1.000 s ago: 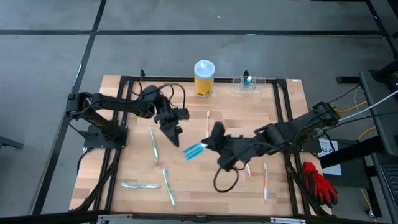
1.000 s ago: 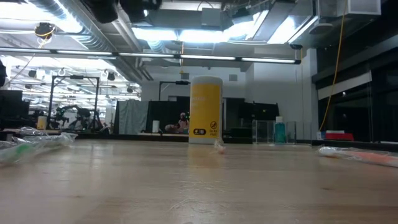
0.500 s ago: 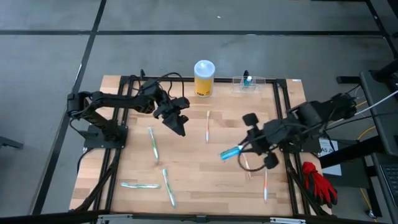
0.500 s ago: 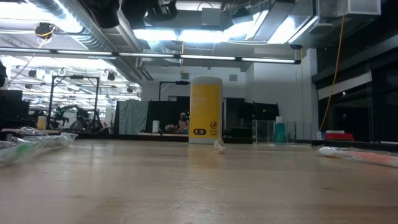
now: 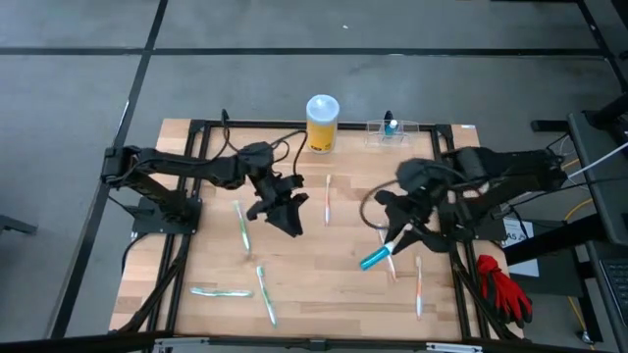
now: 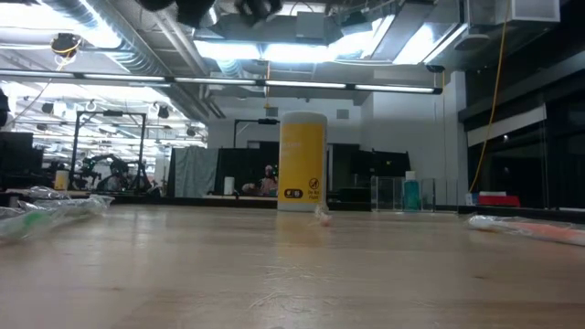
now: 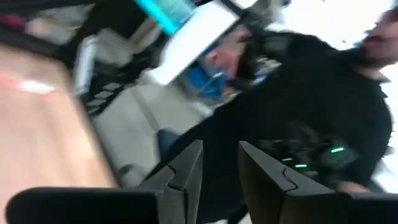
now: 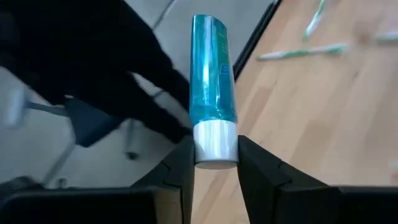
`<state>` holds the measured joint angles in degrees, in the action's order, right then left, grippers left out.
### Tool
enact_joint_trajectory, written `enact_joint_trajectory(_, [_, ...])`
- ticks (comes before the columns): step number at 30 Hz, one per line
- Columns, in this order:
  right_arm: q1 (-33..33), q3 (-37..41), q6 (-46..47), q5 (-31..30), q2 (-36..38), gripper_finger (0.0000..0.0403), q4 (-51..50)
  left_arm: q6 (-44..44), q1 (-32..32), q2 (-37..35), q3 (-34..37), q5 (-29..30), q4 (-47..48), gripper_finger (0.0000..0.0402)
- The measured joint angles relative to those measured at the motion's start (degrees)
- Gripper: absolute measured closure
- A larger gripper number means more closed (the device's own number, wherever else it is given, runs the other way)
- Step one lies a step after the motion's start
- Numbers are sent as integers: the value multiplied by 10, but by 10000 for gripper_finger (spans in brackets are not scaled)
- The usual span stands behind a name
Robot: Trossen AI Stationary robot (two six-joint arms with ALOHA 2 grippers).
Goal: Pick & Place toothbrushing station
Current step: Put the blue mouthwash into the transparent organizer
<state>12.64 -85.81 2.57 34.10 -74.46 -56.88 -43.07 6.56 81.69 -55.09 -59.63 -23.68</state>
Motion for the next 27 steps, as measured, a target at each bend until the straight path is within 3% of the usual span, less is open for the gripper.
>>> enact_joint_trajectory(4, [-42, 65, -4, 47, 5, 307, 9, 202, -11, -52, -35, 159, 291, 310])
enact_joint_trajectory(6, [-64, 96, -4, 37, 13, 307, 12, 288, -27, -80, -70, 298, 449, 312])
enact_joint_trajectory(8, [-81, 126, 6, -7, 19, 307, 23, 332, -57, -102, -107, 474, 566, 314])
enact_joint_trajectory(10, [-91, 151, 36, -86, 25, 307, 40, 342, -97, -120, -136, 642, 631, 318])
enact_joint_trajectory(12, [-93, 168, 96, -215, 30, 307, 35, 330, -141, -131, -151, 781, 645, 322])
enact_joint_trajectory(15, [-85, 194, 191, -368, 31, 307, 8, 281, -200, -135, -154, 949, 660, 332])
enact_joint_trajectory(18, [-58, 210, 284, -428, 32, 307, -15, 211, -239, -122, -154, 1034, 689, 344])
enact_joint_trajectory(20, [-36, 216, 343, -426, 31, 307, -14, 189, -253, -103, -154, 1041, 709, 352])
enact_joint_trajectory(25, [-8, 216, 502, -344, 31, 307, 68, 211, -268, -32, -154, 1078, 734, 371])
enact_joint_trajectory(27, [-10, 215, 569, -275, 31, 307, 92, 207, -268, -10, -153, 1102, 730, 377])
